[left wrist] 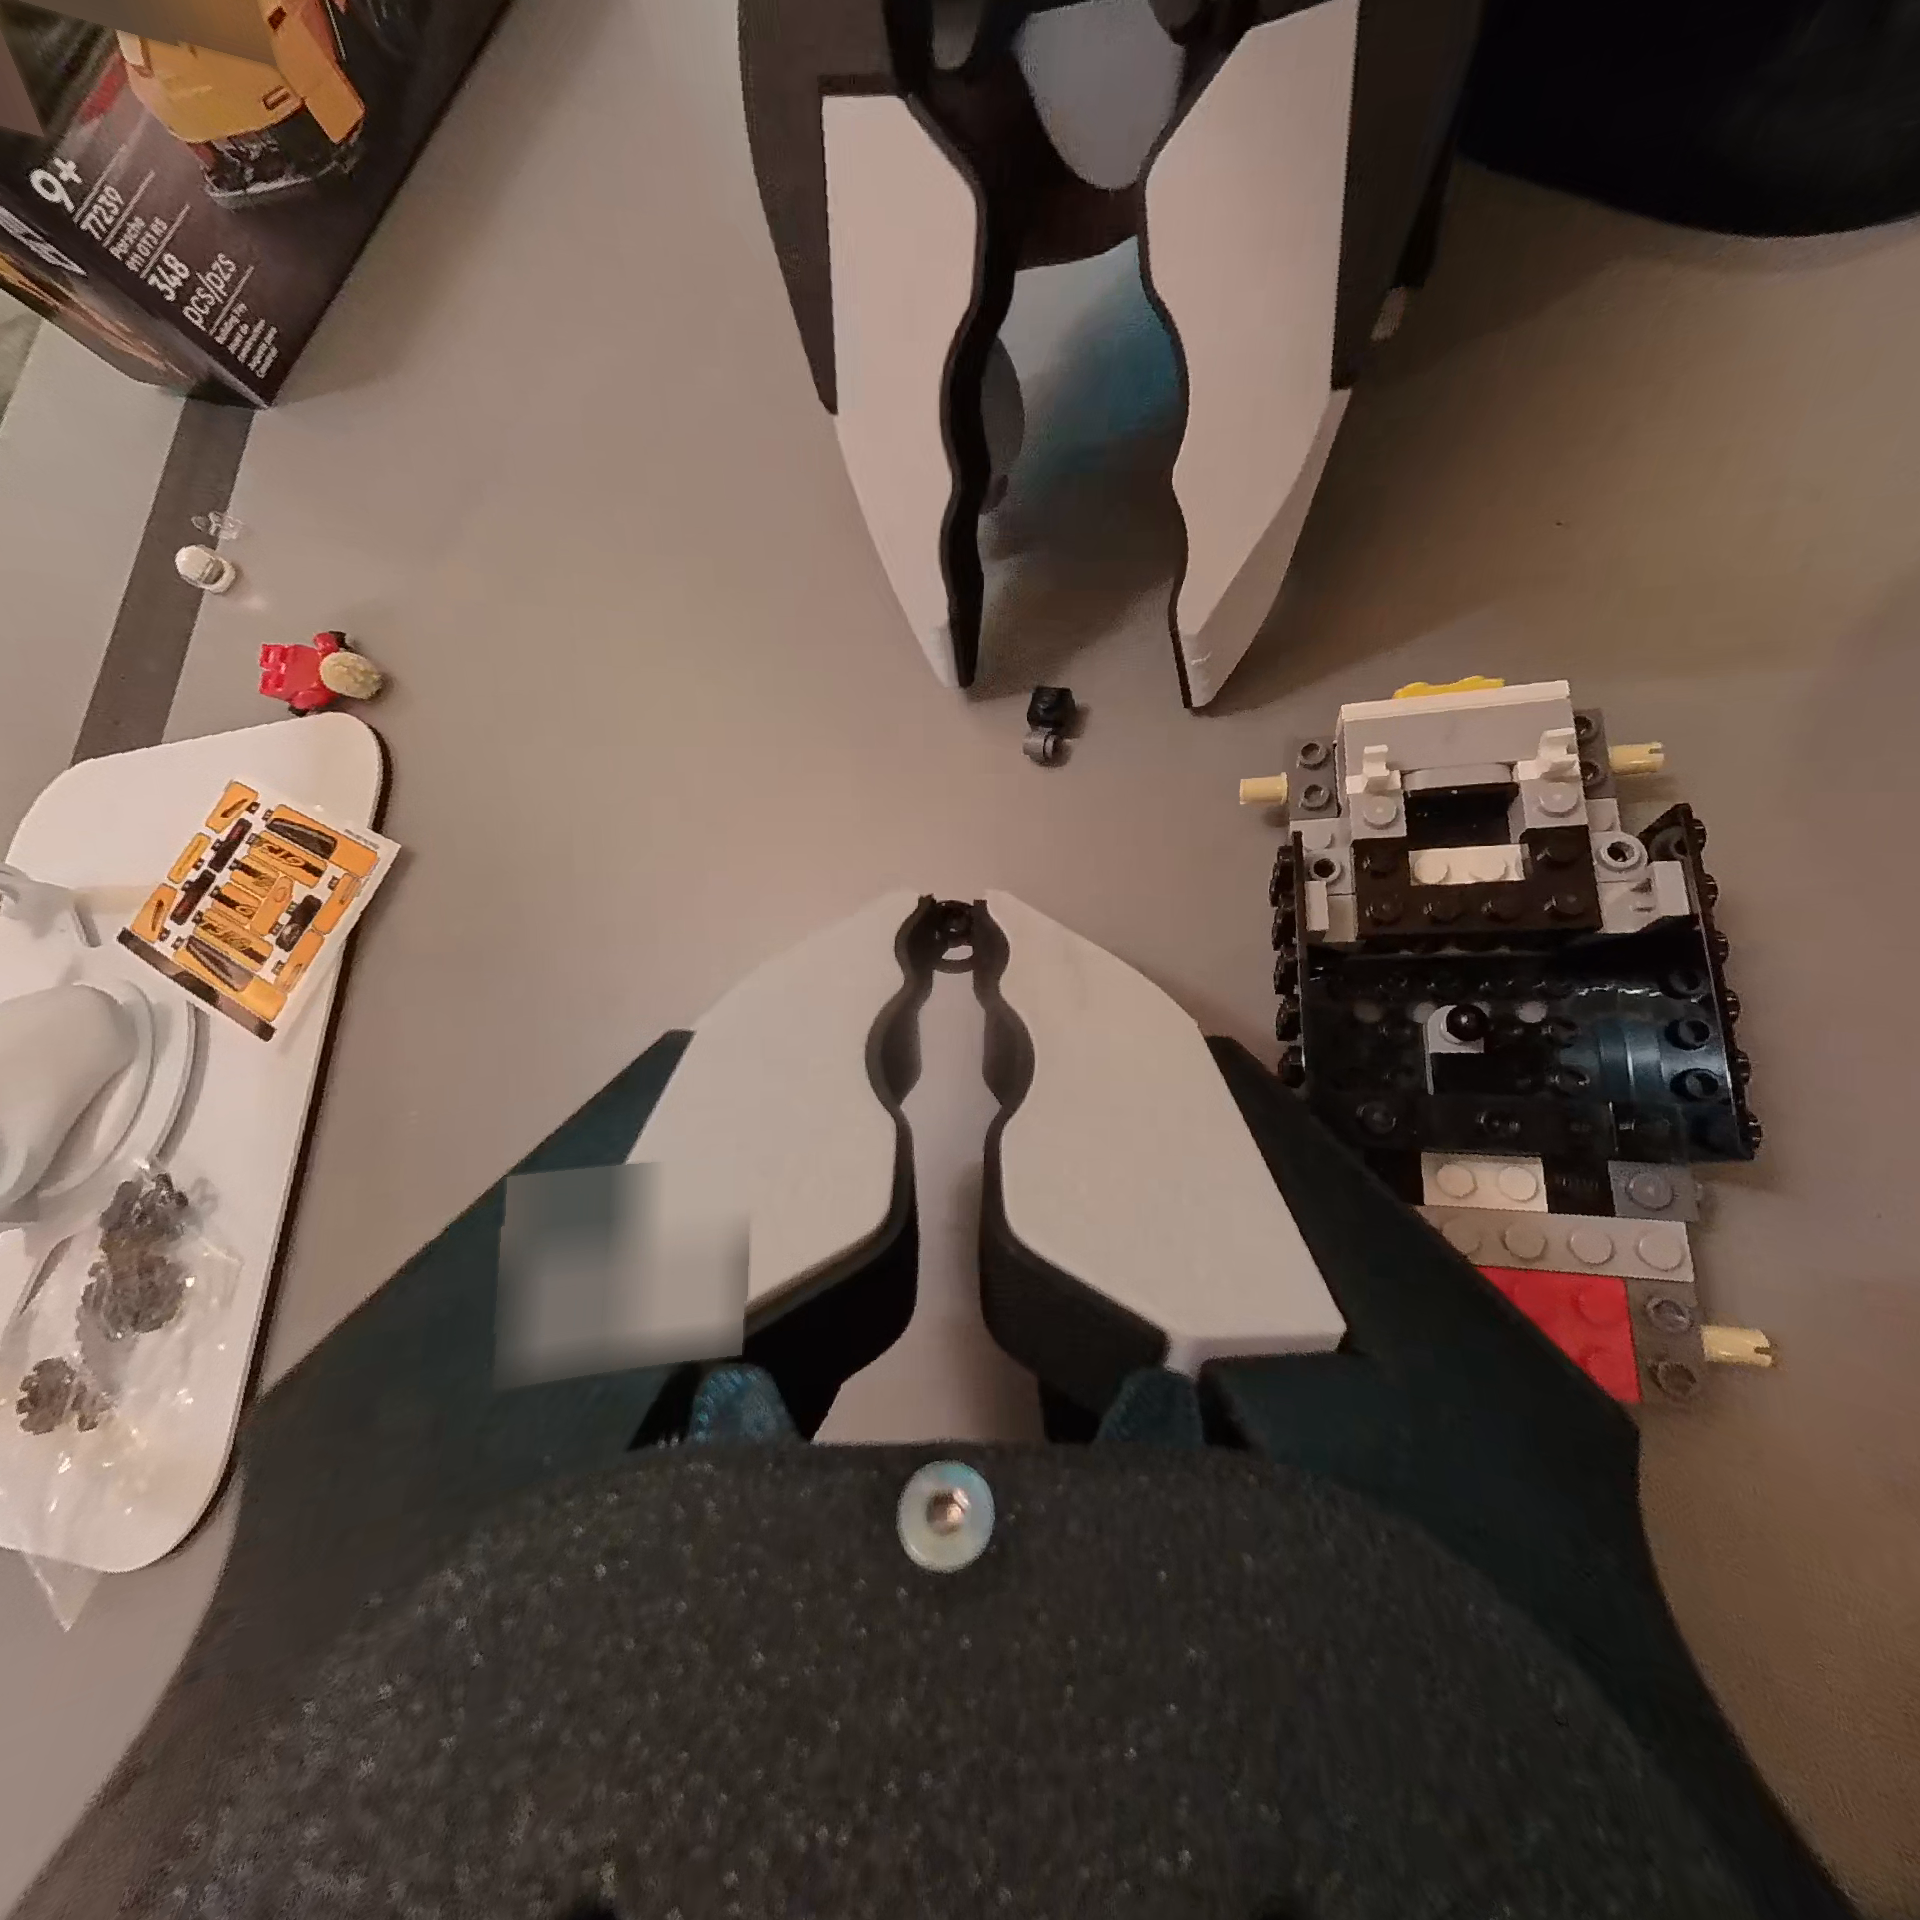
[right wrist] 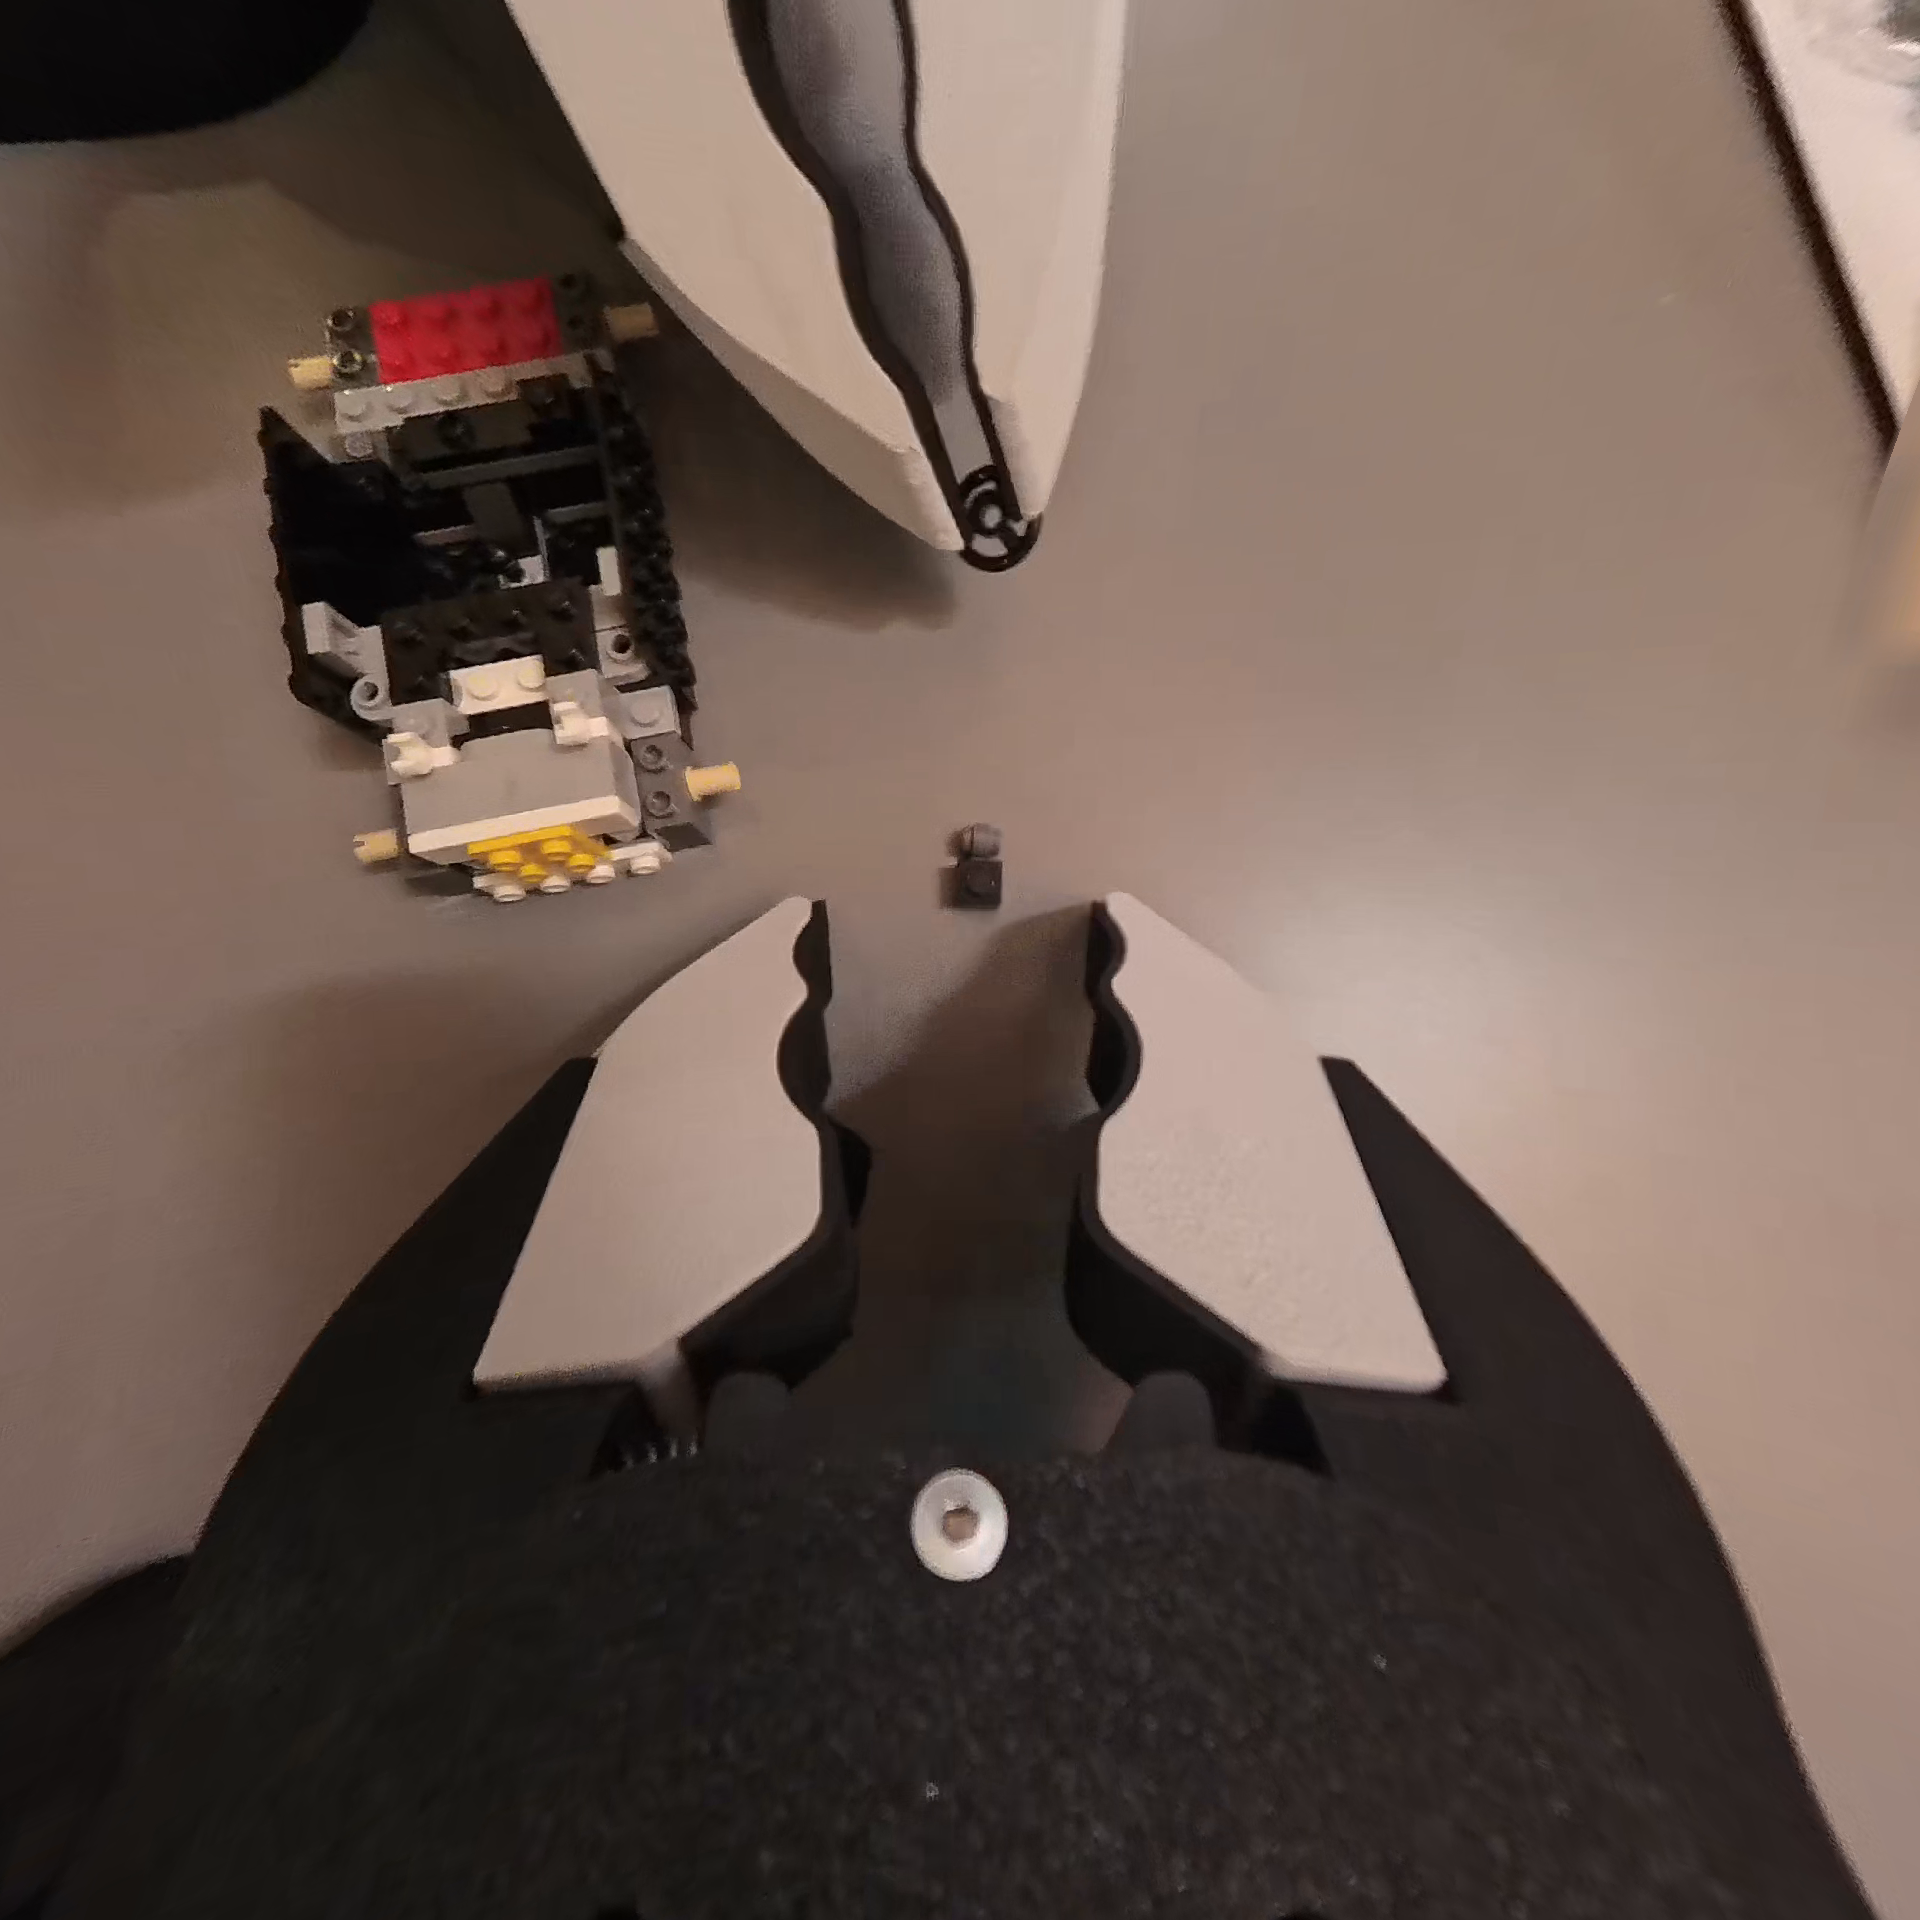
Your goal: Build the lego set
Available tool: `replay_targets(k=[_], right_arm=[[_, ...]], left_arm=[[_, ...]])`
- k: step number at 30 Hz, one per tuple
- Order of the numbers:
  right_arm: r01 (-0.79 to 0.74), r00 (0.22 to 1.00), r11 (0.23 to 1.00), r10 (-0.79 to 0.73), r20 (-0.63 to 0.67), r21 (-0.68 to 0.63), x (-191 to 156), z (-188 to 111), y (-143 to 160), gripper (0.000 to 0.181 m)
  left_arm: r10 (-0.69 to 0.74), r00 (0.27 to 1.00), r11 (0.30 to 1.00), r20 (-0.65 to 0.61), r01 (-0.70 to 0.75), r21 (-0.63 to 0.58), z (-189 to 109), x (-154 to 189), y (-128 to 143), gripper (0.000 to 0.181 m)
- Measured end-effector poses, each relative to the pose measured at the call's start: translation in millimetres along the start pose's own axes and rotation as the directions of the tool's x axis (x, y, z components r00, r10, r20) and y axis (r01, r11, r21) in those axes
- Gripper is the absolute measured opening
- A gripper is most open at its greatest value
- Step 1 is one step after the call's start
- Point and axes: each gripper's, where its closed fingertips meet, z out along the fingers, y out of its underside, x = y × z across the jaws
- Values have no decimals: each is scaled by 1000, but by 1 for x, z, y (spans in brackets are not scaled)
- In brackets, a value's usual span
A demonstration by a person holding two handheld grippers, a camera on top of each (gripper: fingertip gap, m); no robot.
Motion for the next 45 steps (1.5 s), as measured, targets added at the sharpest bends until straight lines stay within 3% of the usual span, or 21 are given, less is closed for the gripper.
replay_targets(k=[3,6,10,15,21,26,30,34,36,39,40,45], right_arm=[[-16,1000,1000,15,22,18,-2,-2,-2,49],[-52,998,989,56,-26,142,7,-12,-24,39],[-284,955,895,233,184,345,-1,-28,-59,27],[-497,854,745,327,405,445,0,-45,-79,16],[-540,812,695,281,511,475,-9,-54,-89,7],[-552,761,651,138,634,521,-27,-75,-99,1],[-493,771,660,29,636,567,-41,-87,-102,2],[-381,813,697,-61,580,607,-49,-93,-97,2],[-288,858,738,-84,508,610,-49,-86,-90,2],[-145,915,772,-133,380,619,-49,-76,-85,2],[-100,926,783,-153,345,614,-50,-74,-84,2],[10,949,807,-195,250,590,-47,-68,-77,1]], left_arm=[[-2,1000,1000,1,2,18,-1,0,-3,6],[27,999,997,22,-29,77,-6,0,-15,6],[112,987,980,119,-129,154,-17,-3,-37,6],[252,928,935,275,-307,177,-29,-6,-57,6],[339,871,887,356,-422,187,-38,-2,-70,6],[311,885,833,348,-430,348,-56,11,-93,6],[231,948,797,219,-313,516,-66,23,-106,6],[30,991,754,-132,64,654,-77,25,-110,15],[-90,933,749,-348,294,594,-72,25,-103,15],[-222,764,729,-606,543,417,-63,35,-96,21],[-234,728,720,-644,575,388,-63,38,-97,21],[-269,722,741,-637,578,342,-56,40,-93,20]])
